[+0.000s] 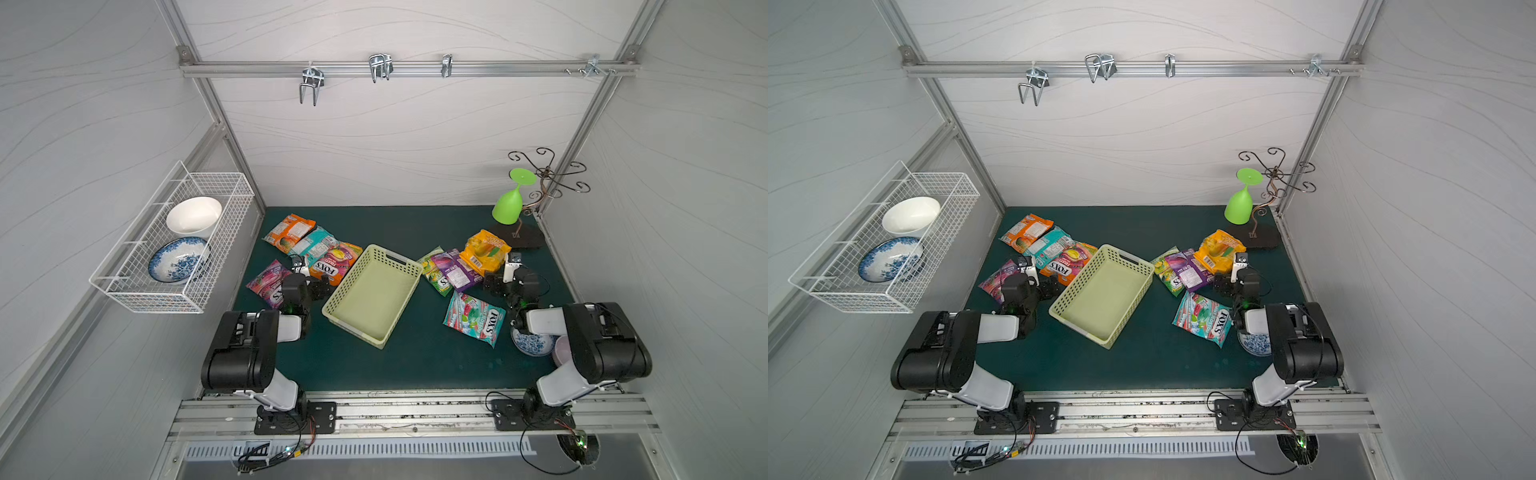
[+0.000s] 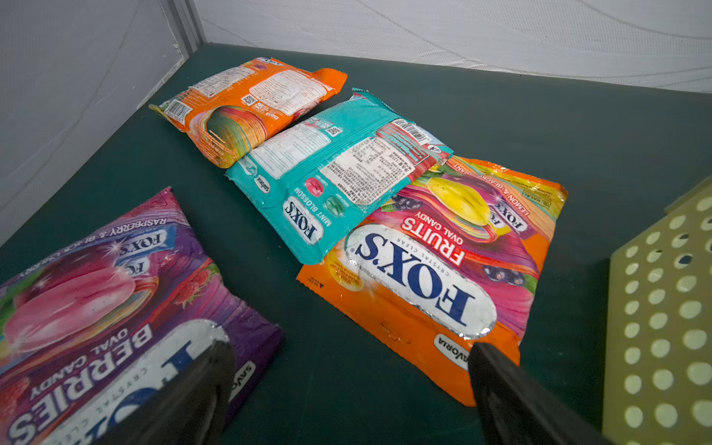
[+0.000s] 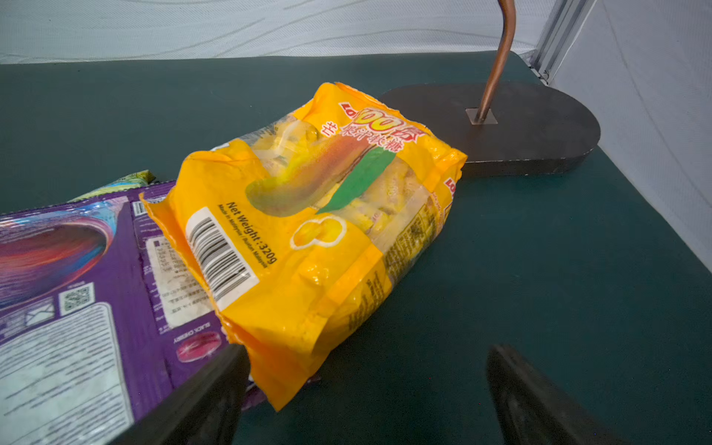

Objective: Put the candies in the basket
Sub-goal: Adjust the basket at the center of the board.

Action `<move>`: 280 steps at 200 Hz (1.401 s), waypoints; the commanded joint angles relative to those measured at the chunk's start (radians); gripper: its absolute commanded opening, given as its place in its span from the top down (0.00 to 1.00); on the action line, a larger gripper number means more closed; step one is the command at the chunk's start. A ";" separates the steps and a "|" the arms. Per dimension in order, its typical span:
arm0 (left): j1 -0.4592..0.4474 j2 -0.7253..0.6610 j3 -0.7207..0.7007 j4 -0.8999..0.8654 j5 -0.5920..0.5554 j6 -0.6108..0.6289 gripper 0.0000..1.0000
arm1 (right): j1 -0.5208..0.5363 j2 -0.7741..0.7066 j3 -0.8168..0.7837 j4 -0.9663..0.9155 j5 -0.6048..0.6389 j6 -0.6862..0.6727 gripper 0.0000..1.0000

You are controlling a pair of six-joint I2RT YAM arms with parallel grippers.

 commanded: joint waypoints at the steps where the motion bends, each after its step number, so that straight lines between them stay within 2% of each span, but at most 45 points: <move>1: -0.004 0.004 0.030 0.048 -0.007 0.005 0.01 | -0.002 -0.006 0.001 0.023 0.012 0.006 0.01; 173: -0.004 -0.002 0.032 0.050 0.004 0.012 0.01 | 0.003 -0.016 0.002 0.023 0.036 0.003 0.01; 198: -0.004 -0.109 0.140 -0.232 0.028 0.018 0.01 | 0.012 -0.126 0.101 -0.240 0.081 0.012 0.01; 210: -0.004 -0.159 0.196 -0.347 0.045 0.017 0.01 | 0.015 -0.175 0.127 -0.314 0.090 0.017 0.01; 234: -0.004 -0.226 0.345 -0.687 0.109 0.033 0.01 | 0.017 -0.278 0.166 -0.464 0.086 0.076 0.01; 258: -0.004 -0.264 0.520 -1.023 0.162 0.035 0.02 | 0.017 -0.385 0.218 -0.649 0.071 0.174 0.01; 280: -0.004 -0.300 0.604 -1.240 0.187 -0.005 0.02 | 0.016 -0.489 0.238 -0.785 0.028 0.292 0.01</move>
